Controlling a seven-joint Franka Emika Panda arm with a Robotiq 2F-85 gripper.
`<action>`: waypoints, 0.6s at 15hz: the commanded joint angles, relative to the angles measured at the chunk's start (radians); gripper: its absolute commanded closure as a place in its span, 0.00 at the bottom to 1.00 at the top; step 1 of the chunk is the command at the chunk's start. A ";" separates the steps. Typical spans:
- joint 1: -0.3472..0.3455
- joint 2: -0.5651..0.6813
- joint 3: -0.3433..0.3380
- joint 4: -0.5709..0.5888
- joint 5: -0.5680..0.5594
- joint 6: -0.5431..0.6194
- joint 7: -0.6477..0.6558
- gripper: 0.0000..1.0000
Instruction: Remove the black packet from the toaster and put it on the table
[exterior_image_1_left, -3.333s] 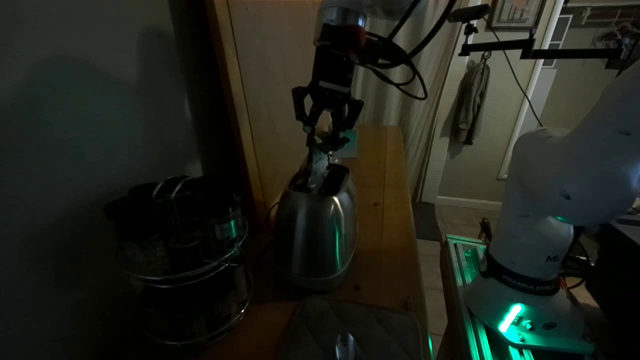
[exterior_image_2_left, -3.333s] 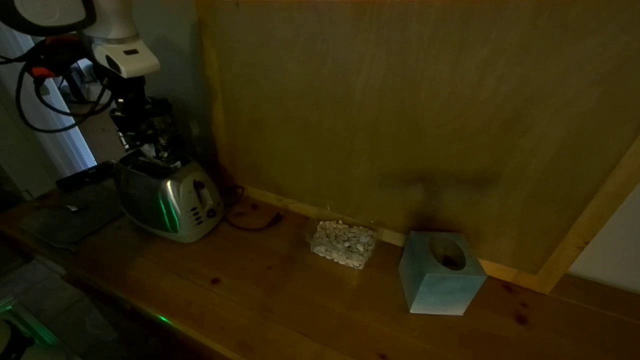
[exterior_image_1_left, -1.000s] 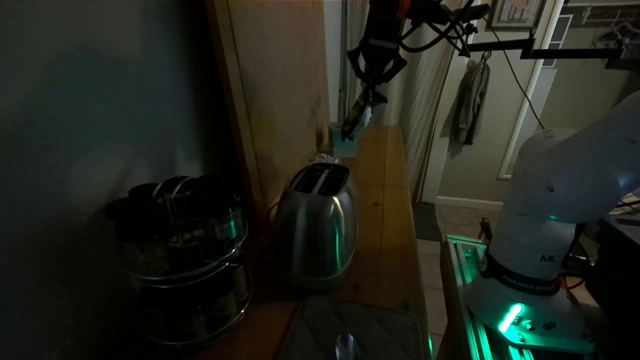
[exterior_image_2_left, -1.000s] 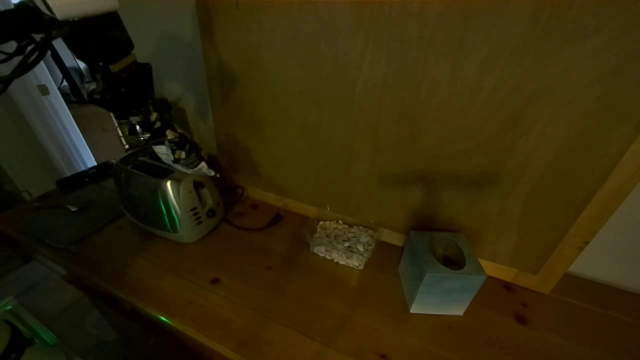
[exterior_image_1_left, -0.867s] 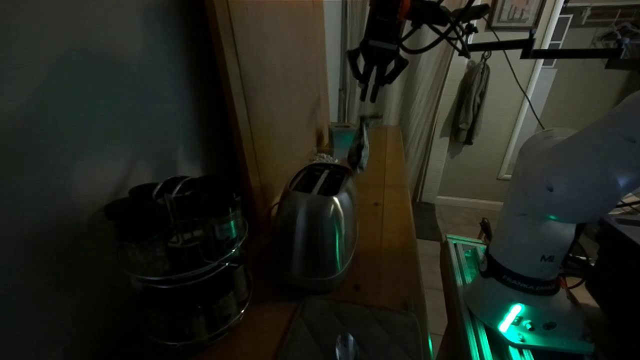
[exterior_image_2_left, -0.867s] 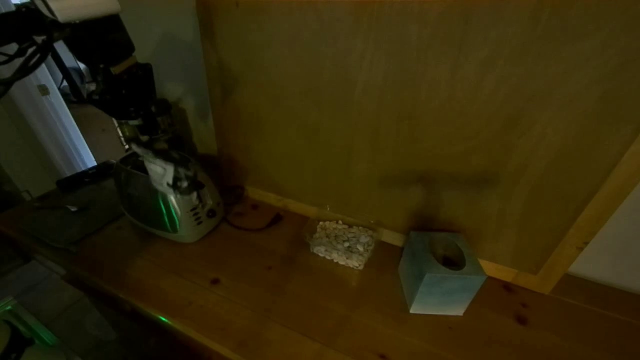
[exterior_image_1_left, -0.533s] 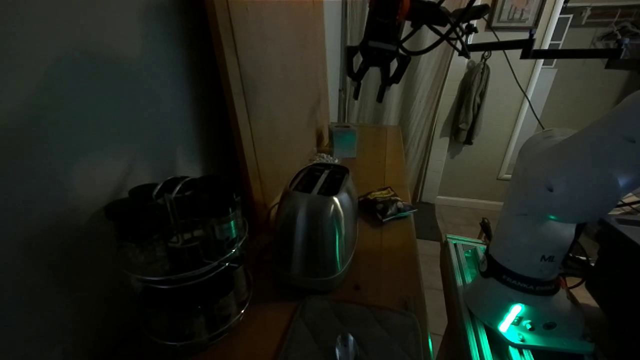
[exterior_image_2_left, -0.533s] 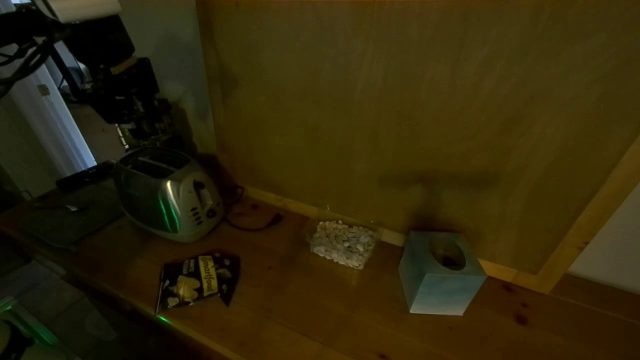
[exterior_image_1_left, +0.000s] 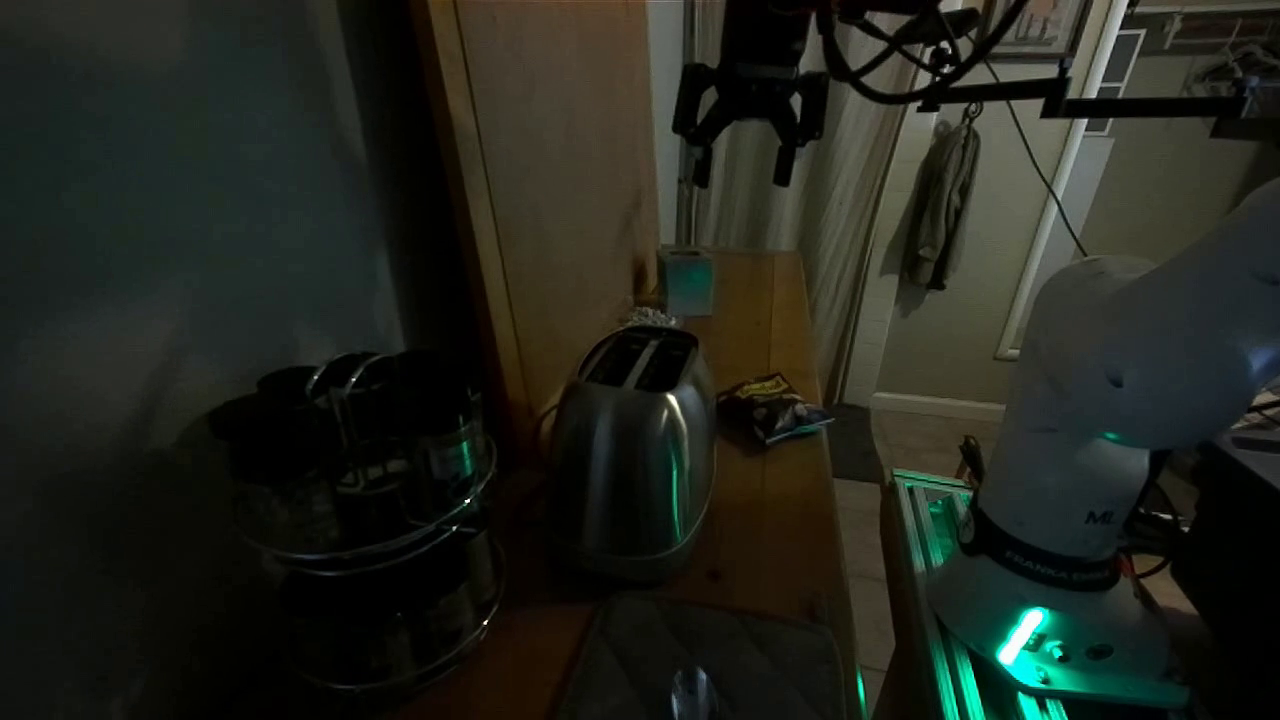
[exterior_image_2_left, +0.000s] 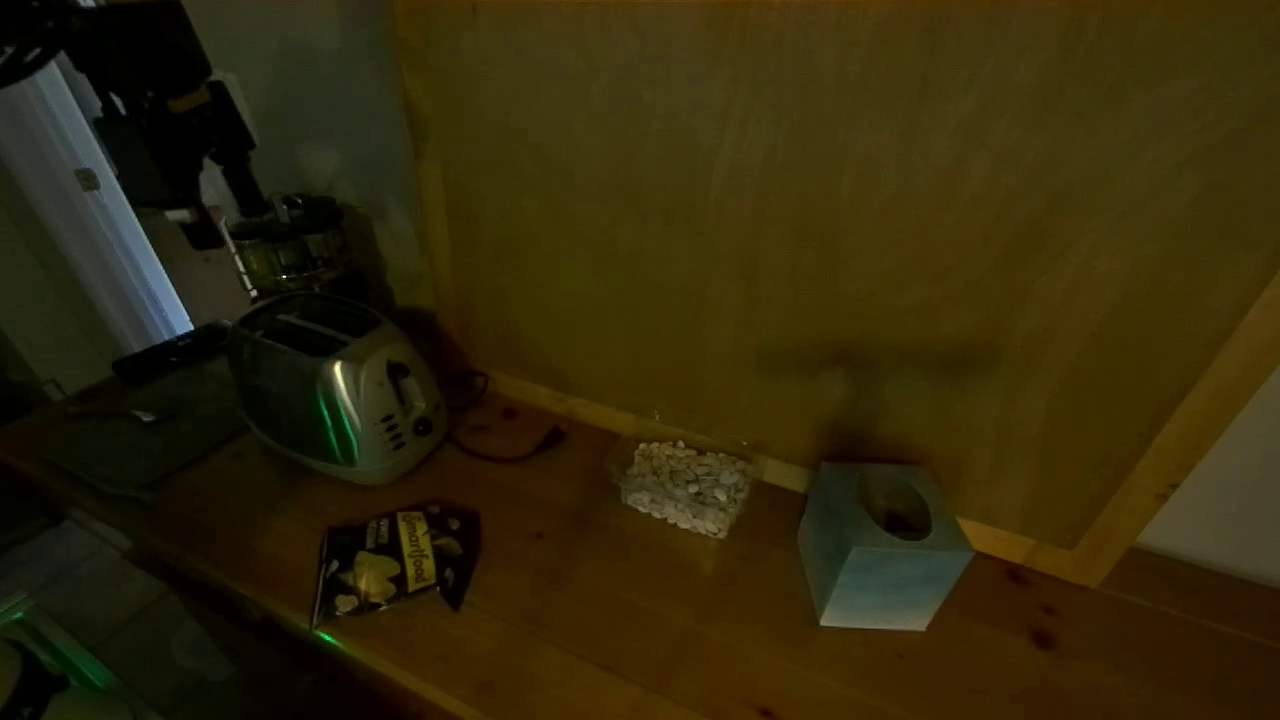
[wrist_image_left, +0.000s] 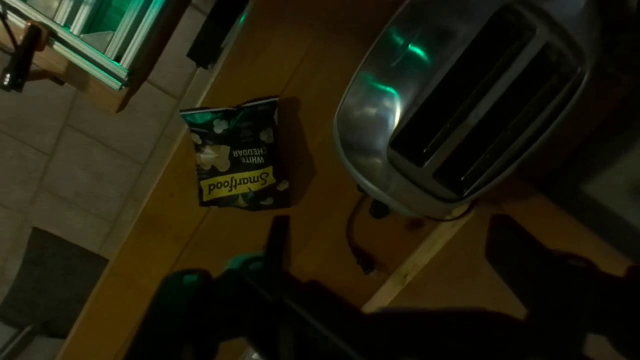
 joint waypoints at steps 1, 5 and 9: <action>0.058 0.043 0.034 0.079 -0.005 -0.126 -0.097 0.00; 0.102 0.083 0.066 0.110 -0.033 -0.173 -0.233 0.00; 0.134 0.137 0.094 0.115 -0.068 -0.130 -0.374 0.00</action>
